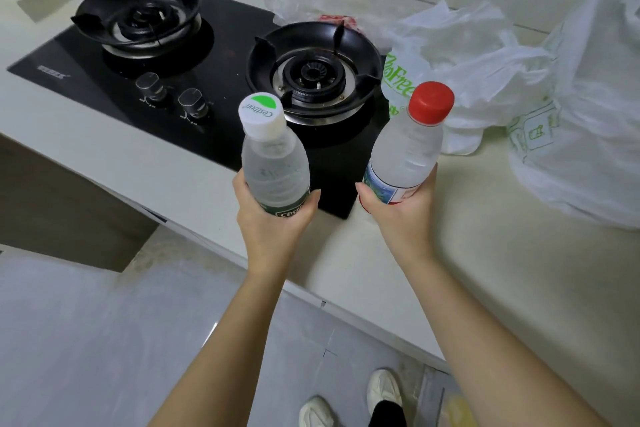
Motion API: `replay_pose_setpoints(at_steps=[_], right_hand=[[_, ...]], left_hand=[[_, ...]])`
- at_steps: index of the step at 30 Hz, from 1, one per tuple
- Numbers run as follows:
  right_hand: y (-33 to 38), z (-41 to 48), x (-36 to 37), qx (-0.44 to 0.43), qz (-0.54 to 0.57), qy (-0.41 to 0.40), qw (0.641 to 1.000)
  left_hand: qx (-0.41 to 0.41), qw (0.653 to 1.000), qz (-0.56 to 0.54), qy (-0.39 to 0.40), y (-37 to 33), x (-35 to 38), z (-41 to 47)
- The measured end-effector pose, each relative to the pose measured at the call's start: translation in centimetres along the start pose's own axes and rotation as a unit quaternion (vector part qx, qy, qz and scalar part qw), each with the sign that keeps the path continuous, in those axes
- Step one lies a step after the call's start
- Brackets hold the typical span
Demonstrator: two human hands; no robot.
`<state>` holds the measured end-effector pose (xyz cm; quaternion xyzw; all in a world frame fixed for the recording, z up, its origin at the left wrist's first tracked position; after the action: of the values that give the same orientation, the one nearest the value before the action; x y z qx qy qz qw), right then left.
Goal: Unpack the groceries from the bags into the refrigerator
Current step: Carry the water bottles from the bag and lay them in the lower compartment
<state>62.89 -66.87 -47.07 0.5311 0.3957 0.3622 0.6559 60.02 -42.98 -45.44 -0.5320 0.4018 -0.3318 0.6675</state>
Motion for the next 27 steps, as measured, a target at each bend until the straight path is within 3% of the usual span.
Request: replay_pose_setpoints(at_steps=[13, 27], right_hand=[[-3.0, -0.4, 0.7, 0.055, -0.034, 0.038, 0.997], [-1.1, -0.6, 0.8, 0.008, -0.098, 0.025, 0.995]], left_hand=[[-0.068, 0.997, 0.023, 0.027, 2.3, 0.4, -0.7], [-0.124, 0.988, 0.081, 0.034, 3.1, 0.1, -1.1]])
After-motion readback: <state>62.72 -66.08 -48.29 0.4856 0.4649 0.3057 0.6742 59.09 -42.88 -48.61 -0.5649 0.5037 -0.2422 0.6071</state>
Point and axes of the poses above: each hand's wrist, its own z-axis towards the middle knuckle, its own x-axis out of the palm, y = z × x, the point moved 9 cm from there along z, towards the middle knuckle, and after that the axes turned 3 degrees about x, right-handed, at the moved point
